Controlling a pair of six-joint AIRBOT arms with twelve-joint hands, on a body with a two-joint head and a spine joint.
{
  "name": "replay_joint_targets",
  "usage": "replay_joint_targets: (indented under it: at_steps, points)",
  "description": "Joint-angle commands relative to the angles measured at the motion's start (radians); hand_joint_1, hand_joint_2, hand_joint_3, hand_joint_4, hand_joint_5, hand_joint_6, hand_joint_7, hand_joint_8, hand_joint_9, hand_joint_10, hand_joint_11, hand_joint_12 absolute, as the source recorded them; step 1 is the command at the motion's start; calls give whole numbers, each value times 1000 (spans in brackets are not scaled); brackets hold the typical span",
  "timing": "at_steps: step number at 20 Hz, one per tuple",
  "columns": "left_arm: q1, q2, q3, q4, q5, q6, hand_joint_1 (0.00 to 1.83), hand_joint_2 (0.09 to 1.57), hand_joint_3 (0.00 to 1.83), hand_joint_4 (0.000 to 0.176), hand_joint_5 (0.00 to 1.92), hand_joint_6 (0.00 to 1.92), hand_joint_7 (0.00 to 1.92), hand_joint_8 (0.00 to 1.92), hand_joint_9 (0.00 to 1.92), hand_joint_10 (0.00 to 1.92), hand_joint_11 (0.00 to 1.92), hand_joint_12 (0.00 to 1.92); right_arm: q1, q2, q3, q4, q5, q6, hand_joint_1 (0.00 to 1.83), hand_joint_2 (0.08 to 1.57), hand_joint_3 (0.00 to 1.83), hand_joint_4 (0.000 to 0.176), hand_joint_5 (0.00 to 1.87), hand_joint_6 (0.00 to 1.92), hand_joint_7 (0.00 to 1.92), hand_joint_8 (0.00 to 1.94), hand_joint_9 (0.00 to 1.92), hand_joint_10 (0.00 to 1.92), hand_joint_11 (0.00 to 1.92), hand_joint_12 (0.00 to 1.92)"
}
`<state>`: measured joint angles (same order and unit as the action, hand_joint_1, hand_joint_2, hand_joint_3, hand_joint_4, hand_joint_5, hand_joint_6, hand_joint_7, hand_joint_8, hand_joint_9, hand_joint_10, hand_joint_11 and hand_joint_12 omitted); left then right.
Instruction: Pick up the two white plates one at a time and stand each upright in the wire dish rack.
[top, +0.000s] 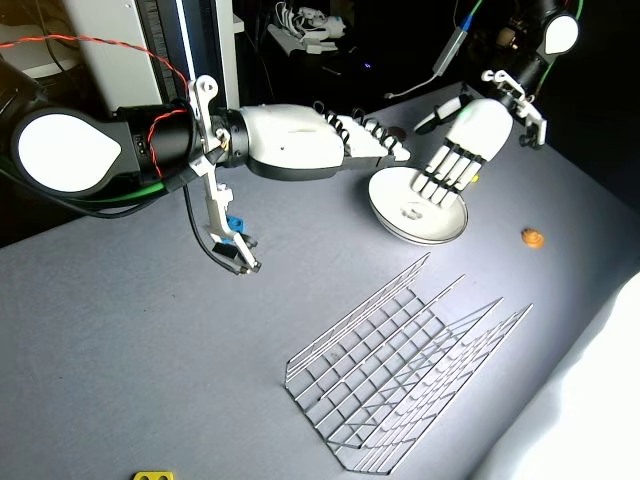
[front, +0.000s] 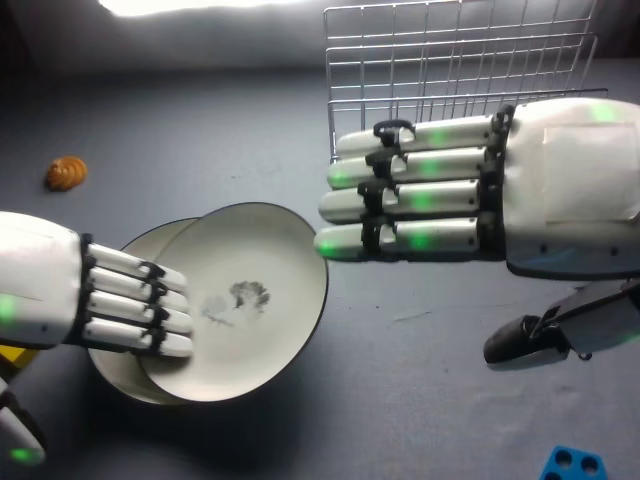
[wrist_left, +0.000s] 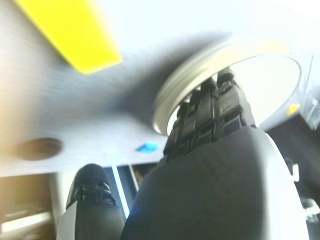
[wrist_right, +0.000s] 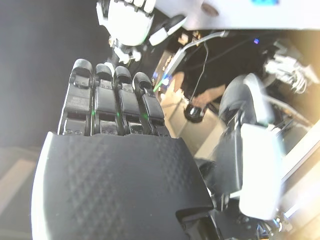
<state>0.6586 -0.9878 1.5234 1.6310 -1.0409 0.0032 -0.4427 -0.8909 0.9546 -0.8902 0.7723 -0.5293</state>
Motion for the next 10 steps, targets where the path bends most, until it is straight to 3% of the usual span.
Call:
replay_joint_targets:
  at_steps: [1, 3, 6, 10]
  points:
    - [-3, -12, -11, -24, -16, 4, 0, 1051, 3, 0, 0, 0, 0, 0, 0, 0, 0, 0, 16, 1, 0, 37, 79, 8, 848, 1007, 0, 0, 0, 0, 0, 0, 0, 0, 0, 0]
    - [-16, -17, -29, -60, -12, 3, 0, 1054, 4, 0, 0, 0, 0, 0, 0, 0, 0, 0, 17, -2, 0, 26, 69, 8, 956, 1006, 0, 0, 0, 0, 0, 0, 0, 0, 0, 0]
    - [-31, -20, -55, -61, 2, 1, 0, 1049, 2, 0, 0, 0, 0, 0, 0, 0, 0, 0, 24, -18, 0, 8, 10, 3, 942, 960, 0, 0, 0, 0, 0, 0, 0, 0, 20, 9]
    - [-32, -22, -72, -61, 11, -1, 0, 1055, 4, 0, 0, 0, 0, 0, 0, 0, 0, 0, 24, -86, 14, 7, -83, -42, 1126, 935, 0, 0, 0, 0, 0, 0, 0, 0, 27, 19]
